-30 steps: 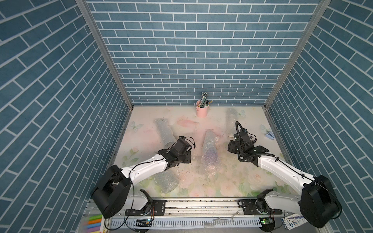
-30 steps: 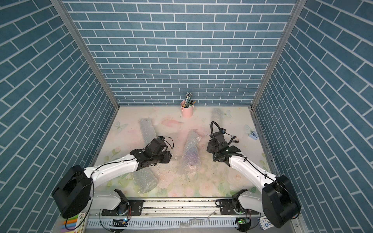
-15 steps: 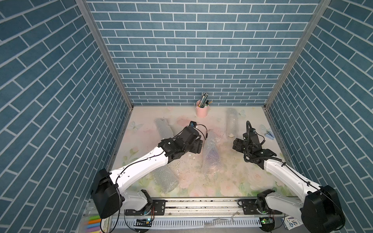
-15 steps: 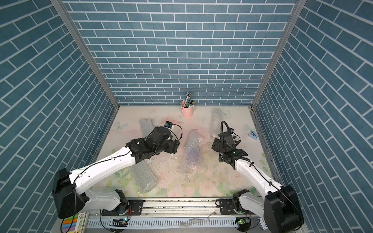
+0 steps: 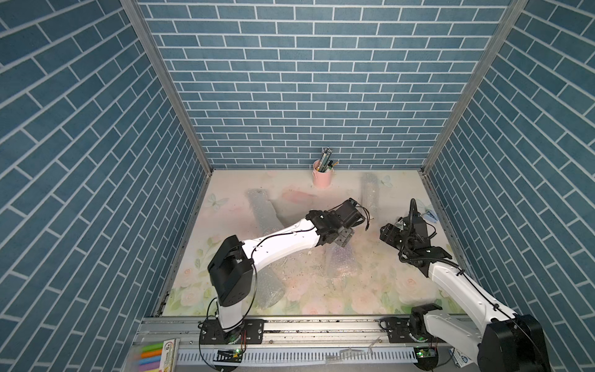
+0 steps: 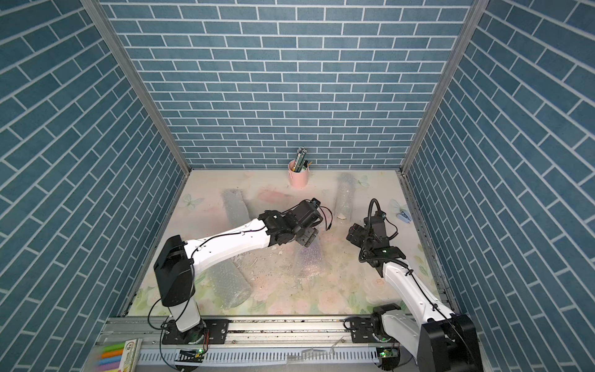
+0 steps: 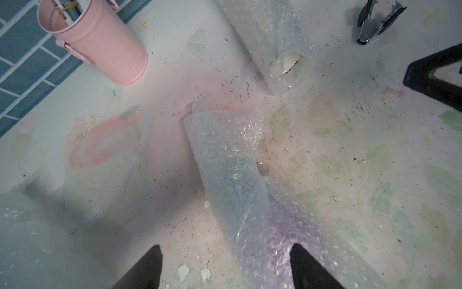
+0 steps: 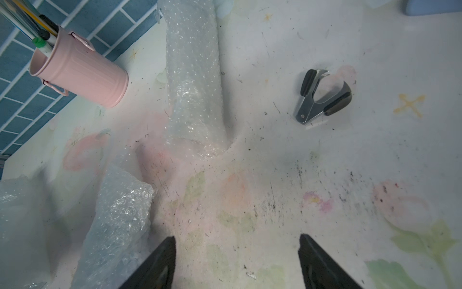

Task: Unwrap the vase from the bubble wrap
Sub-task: Unwrap the bubble wrap at the center of the board.

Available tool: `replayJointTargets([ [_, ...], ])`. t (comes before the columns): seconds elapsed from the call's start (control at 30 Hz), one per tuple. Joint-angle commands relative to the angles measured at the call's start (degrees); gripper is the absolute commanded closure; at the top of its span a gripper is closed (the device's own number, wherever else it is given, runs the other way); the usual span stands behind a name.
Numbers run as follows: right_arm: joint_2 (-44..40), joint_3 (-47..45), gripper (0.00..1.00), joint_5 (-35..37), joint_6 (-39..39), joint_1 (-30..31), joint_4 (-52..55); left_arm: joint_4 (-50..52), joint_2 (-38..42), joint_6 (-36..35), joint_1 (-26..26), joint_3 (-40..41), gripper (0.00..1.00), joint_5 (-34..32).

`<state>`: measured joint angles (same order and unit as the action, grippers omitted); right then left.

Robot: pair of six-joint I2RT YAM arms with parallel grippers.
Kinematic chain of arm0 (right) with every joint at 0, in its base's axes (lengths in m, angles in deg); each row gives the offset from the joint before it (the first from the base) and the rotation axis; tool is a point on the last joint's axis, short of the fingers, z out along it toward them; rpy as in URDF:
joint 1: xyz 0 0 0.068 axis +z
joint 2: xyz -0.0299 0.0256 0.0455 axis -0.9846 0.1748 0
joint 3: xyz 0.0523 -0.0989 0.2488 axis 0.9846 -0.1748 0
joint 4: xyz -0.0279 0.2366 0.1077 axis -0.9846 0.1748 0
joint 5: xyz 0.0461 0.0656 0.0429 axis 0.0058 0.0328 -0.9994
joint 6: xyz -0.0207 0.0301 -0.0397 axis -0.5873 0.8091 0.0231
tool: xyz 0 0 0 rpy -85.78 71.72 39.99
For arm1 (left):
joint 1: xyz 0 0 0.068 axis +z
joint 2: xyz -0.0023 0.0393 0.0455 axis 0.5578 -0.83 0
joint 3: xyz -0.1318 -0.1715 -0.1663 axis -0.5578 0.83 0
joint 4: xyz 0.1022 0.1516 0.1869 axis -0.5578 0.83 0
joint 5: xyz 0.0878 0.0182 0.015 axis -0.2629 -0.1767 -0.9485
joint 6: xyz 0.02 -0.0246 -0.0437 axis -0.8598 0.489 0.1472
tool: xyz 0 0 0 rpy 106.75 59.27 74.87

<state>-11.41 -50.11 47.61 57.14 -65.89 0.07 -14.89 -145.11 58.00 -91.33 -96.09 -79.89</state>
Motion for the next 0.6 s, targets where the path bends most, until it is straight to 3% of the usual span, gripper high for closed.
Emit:
replayJointTargets([
  [0.0, 0.1, -0.2, 0.22, -4.2, 2.2, -1.4, -1.1, 3.1, -4.3, -1.8, -0.1, -4.3, 0.19, 0.0],
  [0.17, 0.2, -0.6, 0.22, -6.2, 3.1, -2.4, -1.6, 2.9, -8.3, -1.0, 0.6, -6.6, 0.19, 1.8],
  [0.57, 2.1, -0.6, 0.23, -9.9, 1.4, -2.7, -2.0, -5.0, -9.0, 3.5, 7.8, -0.1, 0.20, 12.3],
])
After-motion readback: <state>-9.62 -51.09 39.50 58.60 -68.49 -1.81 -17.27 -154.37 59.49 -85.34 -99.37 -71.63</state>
